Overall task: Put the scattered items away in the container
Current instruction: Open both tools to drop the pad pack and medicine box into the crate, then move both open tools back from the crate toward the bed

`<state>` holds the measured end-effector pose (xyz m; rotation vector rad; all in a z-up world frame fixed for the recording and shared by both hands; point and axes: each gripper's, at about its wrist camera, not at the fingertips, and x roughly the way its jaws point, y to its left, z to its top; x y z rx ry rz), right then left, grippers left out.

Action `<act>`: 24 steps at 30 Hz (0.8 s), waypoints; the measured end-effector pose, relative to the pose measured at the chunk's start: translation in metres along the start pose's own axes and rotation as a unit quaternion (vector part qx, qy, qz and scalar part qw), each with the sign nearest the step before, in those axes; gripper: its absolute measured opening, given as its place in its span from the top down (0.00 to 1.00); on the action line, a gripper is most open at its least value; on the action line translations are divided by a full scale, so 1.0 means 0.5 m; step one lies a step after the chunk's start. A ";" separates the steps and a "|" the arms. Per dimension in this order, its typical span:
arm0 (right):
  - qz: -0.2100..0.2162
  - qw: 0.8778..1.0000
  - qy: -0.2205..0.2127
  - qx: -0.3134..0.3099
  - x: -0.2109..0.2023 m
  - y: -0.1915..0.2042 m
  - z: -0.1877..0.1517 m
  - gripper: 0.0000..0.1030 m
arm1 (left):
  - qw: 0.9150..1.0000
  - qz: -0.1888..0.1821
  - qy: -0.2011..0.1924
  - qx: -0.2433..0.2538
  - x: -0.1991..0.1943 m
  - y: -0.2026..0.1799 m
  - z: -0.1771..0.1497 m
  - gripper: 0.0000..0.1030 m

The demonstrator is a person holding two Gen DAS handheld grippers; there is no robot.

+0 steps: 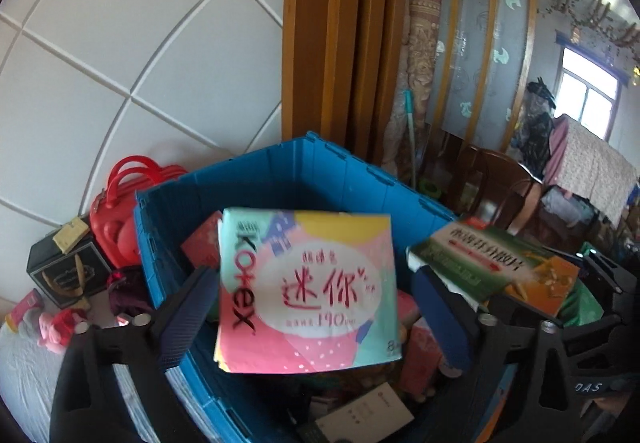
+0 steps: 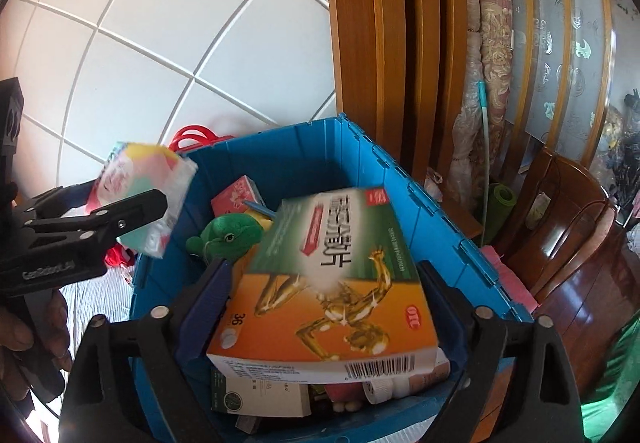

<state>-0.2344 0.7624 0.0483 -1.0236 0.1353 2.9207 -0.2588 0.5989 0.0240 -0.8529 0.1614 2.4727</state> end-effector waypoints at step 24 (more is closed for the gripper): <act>0.126 0.989 -0.019 -0.077 -0.093 0.359 -0.060 0.00 | 0.971 0.190 -0.013 -0.148 -0.285 0.305 -0.212 0.00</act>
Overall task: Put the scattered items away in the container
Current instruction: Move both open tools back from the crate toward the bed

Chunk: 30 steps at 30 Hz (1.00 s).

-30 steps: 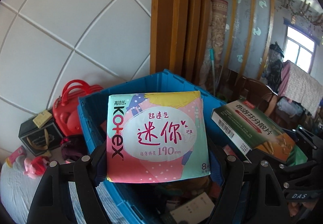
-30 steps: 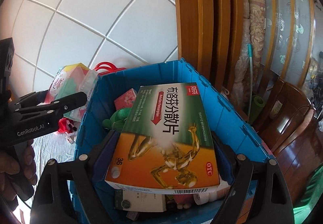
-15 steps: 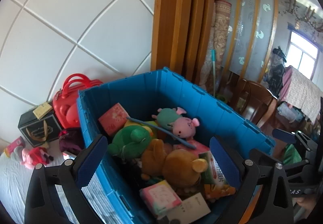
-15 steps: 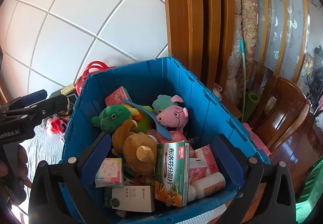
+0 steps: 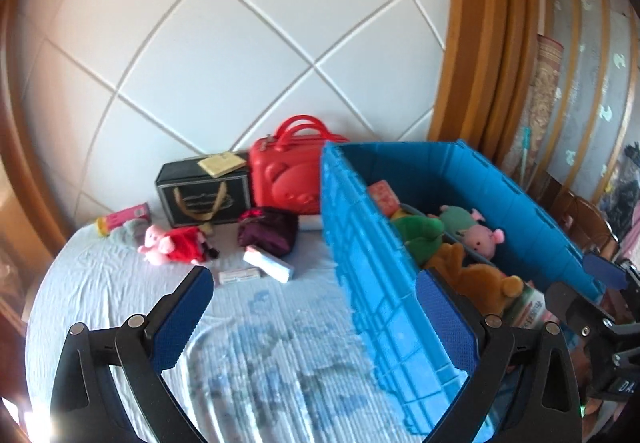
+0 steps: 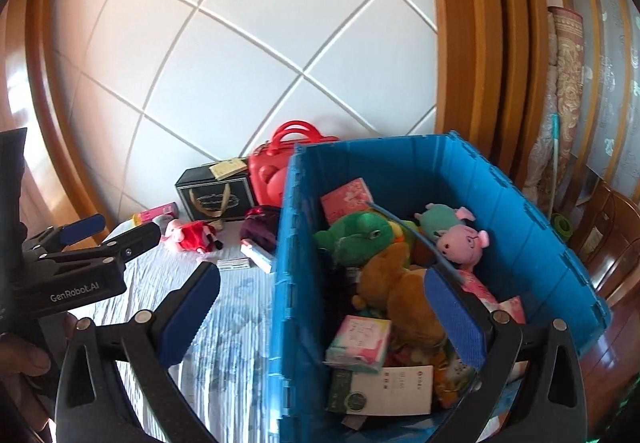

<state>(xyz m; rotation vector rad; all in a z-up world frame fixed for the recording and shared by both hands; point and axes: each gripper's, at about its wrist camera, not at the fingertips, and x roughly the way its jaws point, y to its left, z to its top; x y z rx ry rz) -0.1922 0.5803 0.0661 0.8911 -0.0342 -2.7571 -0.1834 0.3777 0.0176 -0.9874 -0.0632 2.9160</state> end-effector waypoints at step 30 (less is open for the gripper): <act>0.104 0.989 0.068 -0.079 0.025 0.523 -0.153 0.00 | 0.981 0.159 0.032 -0.105 -0.213 0.496 -0.231 0.00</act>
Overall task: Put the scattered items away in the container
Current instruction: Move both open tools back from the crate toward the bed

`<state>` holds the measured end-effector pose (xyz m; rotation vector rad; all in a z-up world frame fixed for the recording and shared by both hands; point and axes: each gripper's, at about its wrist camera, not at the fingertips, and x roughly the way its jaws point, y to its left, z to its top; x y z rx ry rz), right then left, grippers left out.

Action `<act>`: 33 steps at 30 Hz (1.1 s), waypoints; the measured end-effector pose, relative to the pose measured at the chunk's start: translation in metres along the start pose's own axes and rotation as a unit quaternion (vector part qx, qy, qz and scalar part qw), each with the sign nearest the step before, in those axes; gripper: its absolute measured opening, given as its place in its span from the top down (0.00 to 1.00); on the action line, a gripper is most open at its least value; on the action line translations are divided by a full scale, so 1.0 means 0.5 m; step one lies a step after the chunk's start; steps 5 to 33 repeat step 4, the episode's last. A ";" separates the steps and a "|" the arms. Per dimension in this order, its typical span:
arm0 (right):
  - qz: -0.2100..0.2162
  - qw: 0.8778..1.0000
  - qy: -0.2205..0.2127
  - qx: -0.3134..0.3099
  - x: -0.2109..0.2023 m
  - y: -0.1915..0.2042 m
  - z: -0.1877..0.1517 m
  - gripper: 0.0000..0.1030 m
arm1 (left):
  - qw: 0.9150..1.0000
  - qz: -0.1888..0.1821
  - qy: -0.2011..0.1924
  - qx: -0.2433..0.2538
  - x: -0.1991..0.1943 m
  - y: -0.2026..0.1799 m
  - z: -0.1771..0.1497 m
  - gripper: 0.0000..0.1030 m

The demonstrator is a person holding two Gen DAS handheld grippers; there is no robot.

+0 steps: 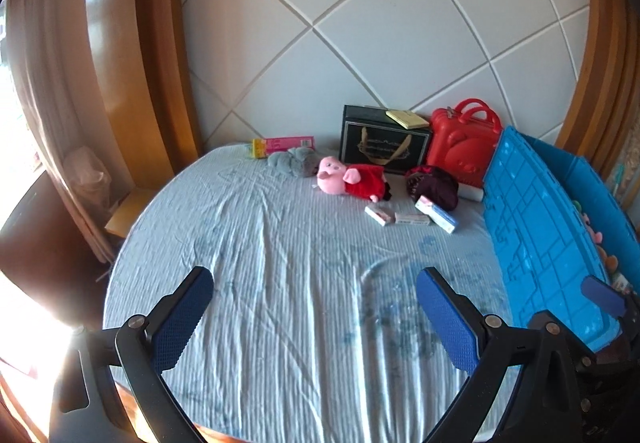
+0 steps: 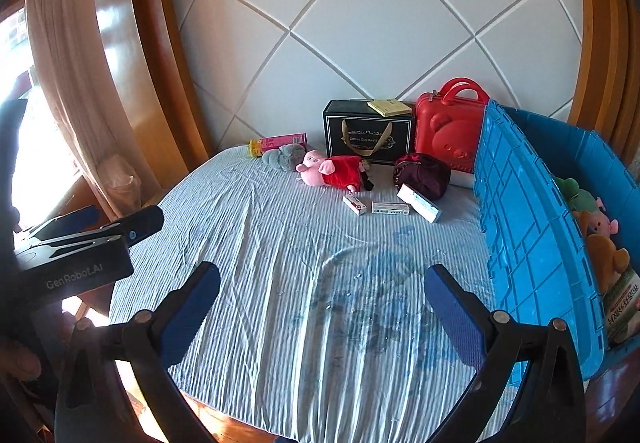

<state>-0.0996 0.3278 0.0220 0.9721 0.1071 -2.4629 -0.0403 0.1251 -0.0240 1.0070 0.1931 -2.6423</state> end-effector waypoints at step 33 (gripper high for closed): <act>-0.001 1.000 0.003 0.004 0.002 0.008 -0.005 0.00 | 1.000 0.002 -0.010 0.014 -0.011 0.009 0.001 0.00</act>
